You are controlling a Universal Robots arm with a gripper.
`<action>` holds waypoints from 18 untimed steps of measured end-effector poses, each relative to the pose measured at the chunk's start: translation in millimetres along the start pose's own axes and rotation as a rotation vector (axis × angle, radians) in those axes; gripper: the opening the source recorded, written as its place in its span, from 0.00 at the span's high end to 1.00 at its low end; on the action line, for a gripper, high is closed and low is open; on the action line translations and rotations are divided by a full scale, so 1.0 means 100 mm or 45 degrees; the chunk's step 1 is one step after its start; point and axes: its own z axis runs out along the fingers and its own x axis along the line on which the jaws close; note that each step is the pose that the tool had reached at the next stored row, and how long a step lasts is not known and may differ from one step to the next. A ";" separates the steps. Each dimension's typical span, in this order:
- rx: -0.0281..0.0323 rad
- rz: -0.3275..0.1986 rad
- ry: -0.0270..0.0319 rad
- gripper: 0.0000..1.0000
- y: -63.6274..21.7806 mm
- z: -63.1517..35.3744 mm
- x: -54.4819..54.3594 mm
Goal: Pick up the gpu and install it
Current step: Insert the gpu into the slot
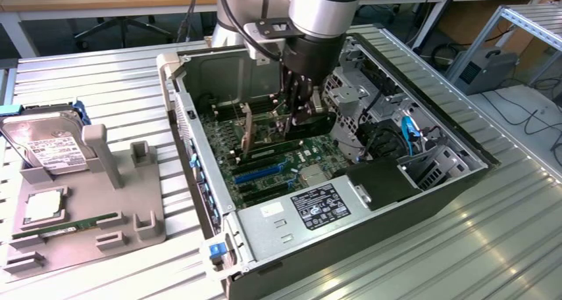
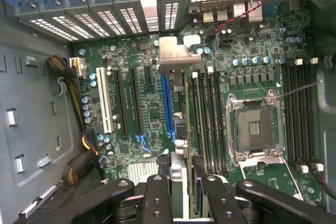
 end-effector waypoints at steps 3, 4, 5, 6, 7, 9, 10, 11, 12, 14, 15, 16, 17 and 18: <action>0.0000 0.000 0.0000 0.73 0.005 0.002 0.01; 0.0000 0.000 0.0000 0.73 0.006 0.003 0.02; 0.0000 0.000 -0.0002 0.73 0.007 0.004 0.02; 0.0000 0.000 0.0000 0.73 0.008 0.004 0.02; 0.0000 0.000 0.0000 0.73 0.009 0.004 0.03; 0.0000 0.000 -0.0001 0.73 0.011 0.006 0.03; 0.0000 0.000 -0.0001 0.73 0.011 0.006 0.04; 0.0000 0.000 -0.0001 0.73 0.011 0.006 0.04; 0.0000 0.000 -0.0001 0.73 0.012 0.007 0.04; 0.0000 0.000 0.0000 0.73 0.014 0.008 0.05; 0.0000 0.000 0.0000 0.73 0.014 0.008 0.05; 0.0000 0.000 0.0000 0.73 0.014 0.008 0.06; 0.0000 0.000 -0.0001 0.73 0.015 0.009 0.06; 0.0000 0.000 -0.0001 0.73 0.015 0.009 0.06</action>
